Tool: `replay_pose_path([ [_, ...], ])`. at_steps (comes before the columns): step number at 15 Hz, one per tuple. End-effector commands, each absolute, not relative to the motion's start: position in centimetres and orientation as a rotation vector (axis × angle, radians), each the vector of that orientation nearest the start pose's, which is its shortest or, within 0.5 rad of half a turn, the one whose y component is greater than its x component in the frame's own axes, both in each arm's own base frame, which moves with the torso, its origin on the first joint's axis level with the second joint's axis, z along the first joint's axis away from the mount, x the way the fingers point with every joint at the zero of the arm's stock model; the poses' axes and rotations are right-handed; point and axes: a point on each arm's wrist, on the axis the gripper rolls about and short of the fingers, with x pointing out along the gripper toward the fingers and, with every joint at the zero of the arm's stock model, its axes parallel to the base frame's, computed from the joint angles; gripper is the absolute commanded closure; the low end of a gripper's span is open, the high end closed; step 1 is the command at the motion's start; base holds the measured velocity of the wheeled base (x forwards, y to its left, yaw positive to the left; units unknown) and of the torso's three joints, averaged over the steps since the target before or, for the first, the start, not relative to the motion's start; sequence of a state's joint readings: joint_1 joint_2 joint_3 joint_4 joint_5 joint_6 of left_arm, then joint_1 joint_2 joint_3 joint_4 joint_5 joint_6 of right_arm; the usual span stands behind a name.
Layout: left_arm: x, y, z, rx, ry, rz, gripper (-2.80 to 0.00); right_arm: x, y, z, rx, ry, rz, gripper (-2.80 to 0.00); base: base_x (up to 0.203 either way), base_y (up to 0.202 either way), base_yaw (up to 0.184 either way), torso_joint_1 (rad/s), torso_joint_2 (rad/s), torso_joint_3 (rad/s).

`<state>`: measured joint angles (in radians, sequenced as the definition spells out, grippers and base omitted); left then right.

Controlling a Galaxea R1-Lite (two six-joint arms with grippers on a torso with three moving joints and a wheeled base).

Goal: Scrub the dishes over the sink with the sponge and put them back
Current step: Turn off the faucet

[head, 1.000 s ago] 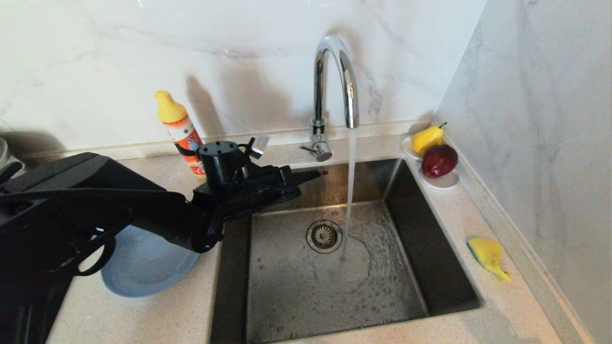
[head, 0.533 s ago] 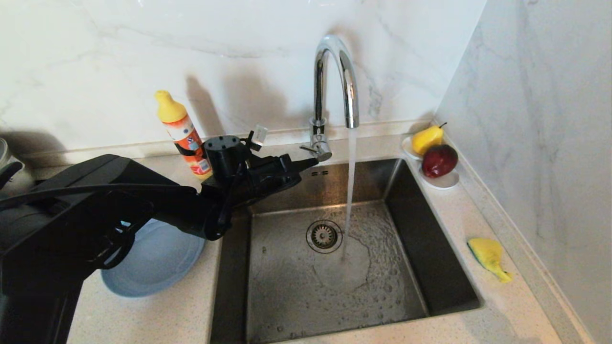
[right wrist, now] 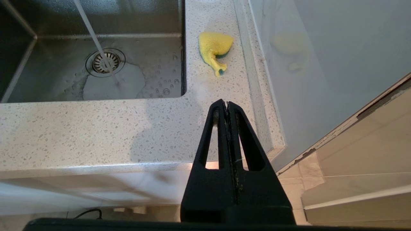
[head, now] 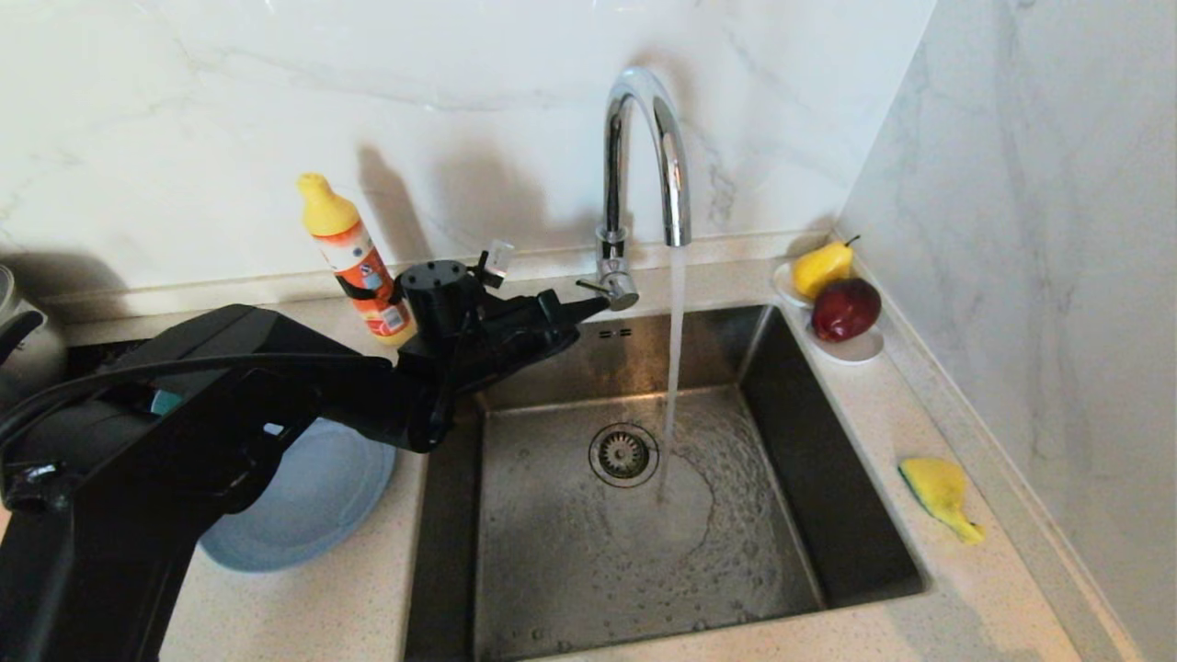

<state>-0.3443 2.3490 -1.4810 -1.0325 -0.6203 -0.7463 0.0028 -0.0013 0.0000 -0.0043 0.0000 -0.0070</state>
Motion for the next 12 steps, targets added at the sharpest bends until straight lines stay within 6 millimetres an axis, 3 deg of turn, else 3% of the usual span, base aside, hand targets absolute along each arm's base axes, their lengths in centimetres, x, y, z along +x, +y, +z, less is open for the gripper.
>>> replay_pose_path([
  [1,45.0,-17.1,15.1,-0.676,0.176,-0.983,0.00,-2.3,0.0,7.6,-0.008,-0.005,0.003,0.00,0.000,0.000,0.000,0.000,0.00,0.000],
  [7,46.9,-15.6,14.7,-0.723,0.159,-0.948,0.00,-2.3,0.0,7.6,-0.008,-0.006,0.003,0.00,0.000,0.000,0.000,0.000,0.00,0.000],
  [12,47.1,-14.7,17.0,-0.759,0.110,-0.946,0.00,-2.3,0.0,7.6,-0.006,-0.006,0.003,0.00,0.000,0.000,0.000,0.000,0.00,0.000],
])
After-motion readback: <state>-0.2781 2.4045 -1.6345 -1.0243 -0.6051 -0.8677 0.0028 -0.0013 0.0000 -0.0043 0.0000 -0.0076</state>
